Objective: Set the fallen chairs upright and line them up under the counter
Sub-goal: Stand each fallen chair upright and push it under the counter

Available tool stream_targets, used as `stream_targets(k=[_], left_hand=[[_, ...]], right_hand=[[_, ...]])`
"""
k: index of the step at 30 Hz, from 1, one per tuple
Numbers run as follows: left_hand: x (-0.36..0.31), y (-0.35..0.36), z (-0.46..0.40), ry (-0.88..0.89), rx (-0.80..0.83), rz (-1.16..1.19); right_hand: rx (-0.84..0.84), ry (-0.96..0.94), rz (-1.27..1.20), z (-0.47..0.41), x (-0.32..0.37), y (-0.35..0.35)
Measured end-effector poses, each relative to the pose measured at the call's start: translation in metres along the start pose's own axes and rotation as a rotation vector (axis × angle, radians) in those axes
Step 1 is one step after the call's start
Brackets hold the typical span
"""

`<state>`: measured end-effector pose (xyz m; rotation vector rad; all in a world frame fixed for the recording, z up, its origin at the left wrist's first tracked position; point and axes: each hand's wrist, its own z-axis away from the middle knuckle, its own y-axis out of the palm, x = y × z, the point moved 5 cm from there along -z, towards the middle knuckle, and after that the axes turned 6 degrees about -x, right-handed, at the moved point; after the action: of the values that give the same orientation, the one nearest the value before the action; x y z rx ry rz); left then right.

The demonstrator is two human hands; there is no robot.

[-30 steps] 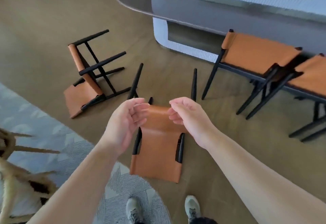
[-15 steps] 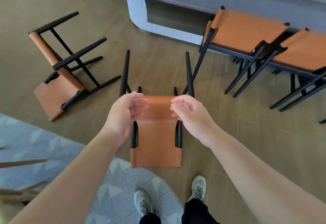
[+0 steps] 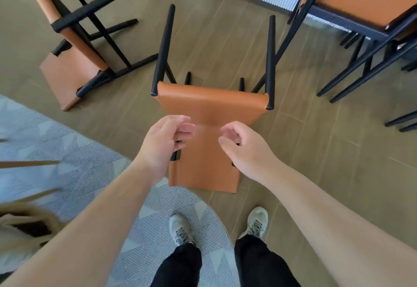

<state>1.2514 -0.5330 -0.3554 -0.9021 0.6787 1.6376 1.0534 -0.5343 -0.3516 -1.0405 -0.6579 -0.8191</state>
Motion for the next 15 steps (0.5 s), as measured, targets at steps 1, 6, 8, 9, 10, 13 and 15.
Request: stream_targets(k=[1, 6, 8, 9, 10, 13, 15], left_hand=[[0.014, 0.004, -0.010, -0.005, -0.011, -0.012], [0.102, 0.019, -0.069, -0.017, -0.031, -0.111], [0.145, 0.023, -0.096, 0.012, -0.017, -0.160], [0.169, 0.024, -0.109, 0.029, -0.011, -0.195], [0.193, 0.024, -0.122, 0.043, -0.005, -0.229], [0.271, 0.022, -0.162, 0.074, 0.024, -0.335], [0.324, 0.017, -0.192, 0.094, 0.028, -0.443]], right_hand=[[0.005, -0.011, 0.021, -0.009, -0.014, 0.008], [0.036, -0.072, 0.138, -0.053, -0.104, 0.056], [0.030, -0.114, 0.216, -0.071, -0.146, 0.080], [0.033, -0.138, 0.257, -0.080, -0.167, 0.093], [0.043, -0.158, 0.295, -0.088, -0.190, 0.106], [0.092, -0.196, 0.395, -0.115, -0.259, 0.149], [0.130, -0.195, 0.460, -0.131, -0.306, 0.179]])
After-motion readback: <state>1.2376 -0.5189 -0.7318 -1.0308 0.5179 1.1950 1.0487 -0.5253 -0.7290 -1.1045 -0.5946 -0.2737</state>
